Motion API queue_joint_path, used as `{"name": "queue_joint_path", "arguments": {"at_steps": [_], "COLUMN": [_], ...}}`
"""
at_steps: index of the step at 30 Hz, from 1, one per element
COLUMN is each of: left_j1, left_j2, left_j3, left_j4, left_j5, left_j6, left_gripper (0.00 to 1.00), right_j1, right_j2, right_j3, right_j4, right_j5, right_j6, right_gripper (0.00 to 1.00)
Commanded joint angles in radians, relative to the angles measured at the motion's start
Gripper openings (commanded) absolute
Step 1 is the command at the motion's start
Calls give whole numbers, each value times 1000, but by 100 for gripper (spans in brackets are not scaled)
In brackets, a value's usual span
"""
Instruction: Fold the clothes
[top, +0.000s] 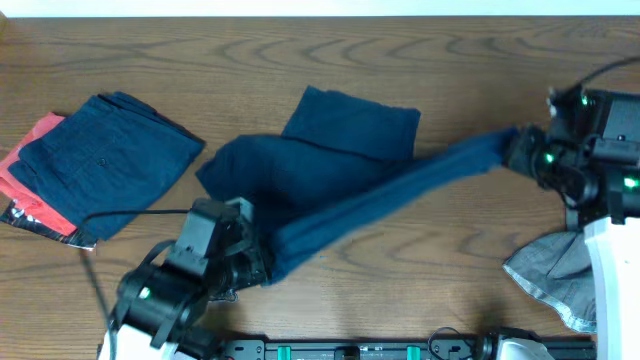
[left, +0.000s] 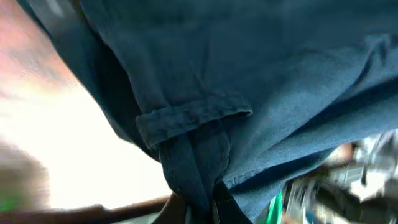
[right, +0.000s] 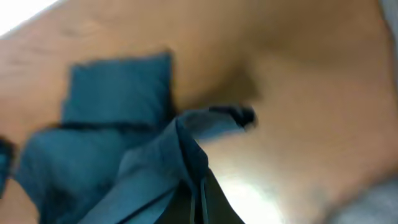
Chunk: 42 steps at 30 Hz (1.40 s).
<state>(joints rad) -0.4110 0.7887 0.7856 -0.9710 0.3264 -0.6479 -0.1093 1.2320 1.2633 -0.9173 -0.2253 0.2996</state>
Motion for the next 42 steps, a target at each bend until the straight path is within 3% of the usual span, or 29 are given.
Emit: {"name": "queue_joint_path", "arguments": {"at_steps": [1, 7, 11, 17, 25, 27, 29, 31, 33, 36, 40, 42], "left_j1": [7, 11, 48, 148, 274, 284, 287, 292, 302, 341, 399, 421], "left_j2": [-21, 66, 165, 353, 562, 604, 635, 649, 644, 597, 496, 446], "left_j3": [4, 4, 4, 4, 4, 4, 4, 4, 6, 26, 55, 58], "left_j4": [17, 122, 161, 305, 539, 582, 618, 655, 703, 772, 804, 816], "left_j5": [-350, -570, -617, -616, -589, -568, -566, -565, -553, -492, -445, -438], "left_j6": [-168, -325, -428, -431, -427, -427, -427, -426, -385, -265, -257, -257], "left_gripper": [6, 6, 7, 7, 11, 16, 28, 48, 60, 66, 66, 66], "right_j1": [39, 175, 250, 331, 399, 418, 435, 454, 457, 446, 411, 393], "right_j2": [38, 158, 275, 449, 654, 704, 742, 767, 768, 737, 659, 632], "right_j3": [47, 47, 47, 47, 47, 47, 47, 47, 47, 47, 47, 47], "right_j4": [143, 405, 587, 791, 931, 973, 1004, 1012, 1002, 973, 892, 855], "right_j5": [105, 102, 105, 105, 105, 101, 89, 87, 95, 94, 93, 93], "right_j6": [-47, -51, -44, -43, -42, -42, -42, -43, -49, -66, -66, -66], "right_gripper": [1, 1, 1, 1, 1, 1, 1, 6, 12, 16, 34, 37]}}
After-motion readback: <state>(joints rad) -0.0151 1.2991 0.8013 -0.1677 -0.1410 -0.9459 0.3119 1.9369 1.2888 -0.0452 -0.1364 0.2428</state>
